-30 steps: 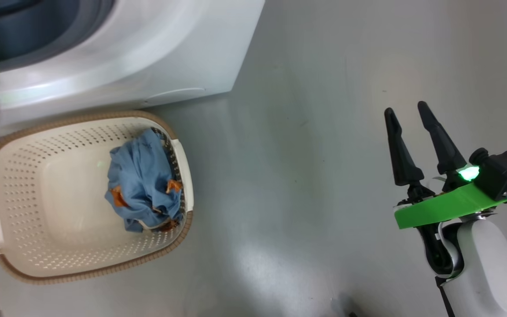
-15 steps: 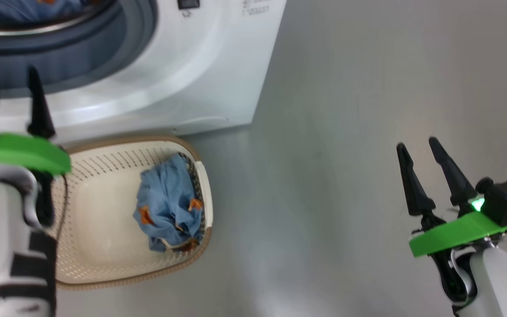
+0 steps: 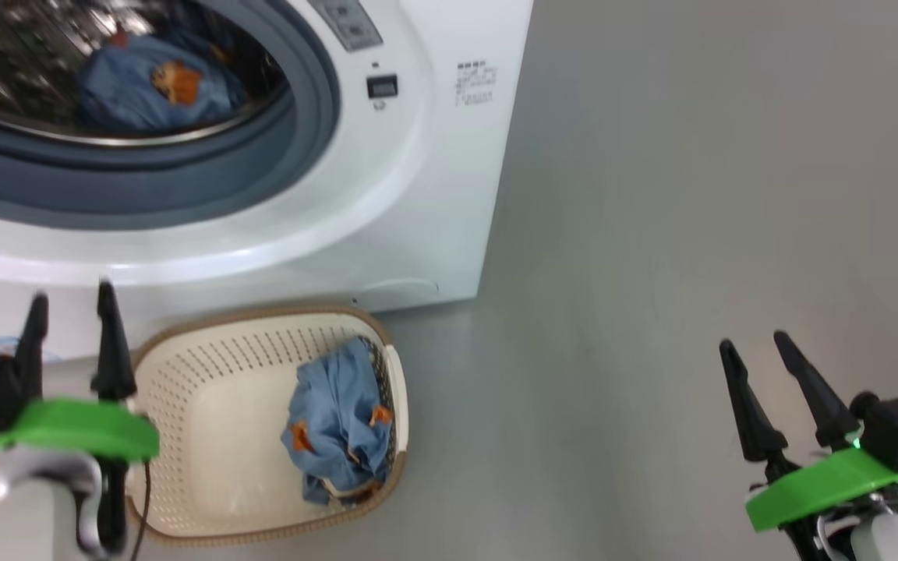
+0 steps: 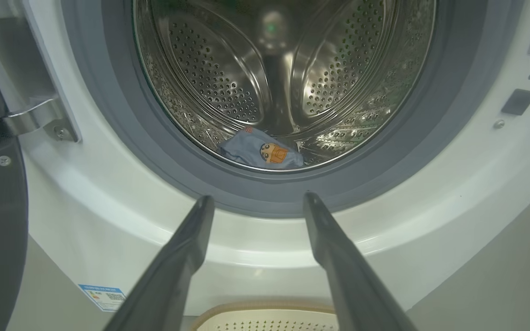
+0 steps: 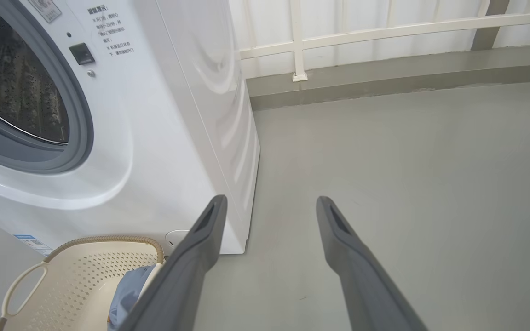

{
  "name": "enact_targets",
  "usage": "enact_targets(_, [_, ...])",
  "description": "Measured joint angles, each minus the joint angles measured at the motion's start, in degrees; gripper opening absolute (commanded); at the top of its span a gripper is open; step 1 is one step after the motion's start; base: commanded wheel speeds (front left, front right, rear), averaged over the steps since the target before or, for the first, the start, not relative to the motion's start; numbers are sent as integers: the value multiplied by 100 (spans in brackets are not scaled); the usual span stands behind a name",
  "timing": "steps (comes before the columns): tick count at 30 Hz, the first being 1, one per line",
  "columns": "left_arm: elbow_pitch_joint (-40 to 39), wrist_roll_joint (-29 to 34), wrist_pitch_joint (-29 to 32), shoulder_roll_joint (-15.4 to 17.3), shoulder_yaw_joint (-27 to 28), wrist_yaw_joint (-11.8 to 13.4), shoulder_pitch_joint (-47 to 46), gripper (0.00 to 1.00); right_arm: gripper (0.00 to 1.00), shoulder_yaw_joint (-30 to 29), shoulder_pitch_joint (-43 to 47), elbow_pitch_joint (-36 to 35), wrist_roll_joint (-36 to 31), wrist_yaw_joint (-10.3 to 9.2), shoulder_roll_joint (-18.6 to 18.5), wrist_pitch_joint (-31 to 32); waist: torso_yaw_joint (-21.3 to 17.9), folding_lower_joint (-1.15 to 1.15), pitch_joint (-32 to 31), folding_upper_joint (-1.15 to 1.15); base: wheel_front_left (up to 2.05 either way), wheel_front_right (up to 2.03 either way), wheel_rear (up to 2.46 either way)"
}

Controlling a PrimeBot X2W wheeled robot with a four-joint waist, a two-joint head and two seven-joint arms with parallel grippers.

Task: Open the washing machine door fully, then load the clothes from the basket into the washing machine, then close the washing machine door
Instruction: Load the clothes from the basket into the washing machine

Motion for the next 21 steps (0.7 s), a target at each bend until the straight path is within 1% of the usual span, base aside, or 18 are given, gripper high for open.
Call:
enact_targets(6, [-298,33,1,-12,68,0,772,100,100,-55,327,49,25,0,-58,0,49,0,-405,0,0,0,0])
enact_targets(10, [-477,34,1,-26,67,0,1224,100,100,-90,548,80,158,0,-118,0,71,0,-653,0,0,0,0])
enact_targets(21, [-1287,41,5,-211,279,0,2408,100,100,-230,958,81,254,0,-213,1,86,0,-1146,0,0,0,0])
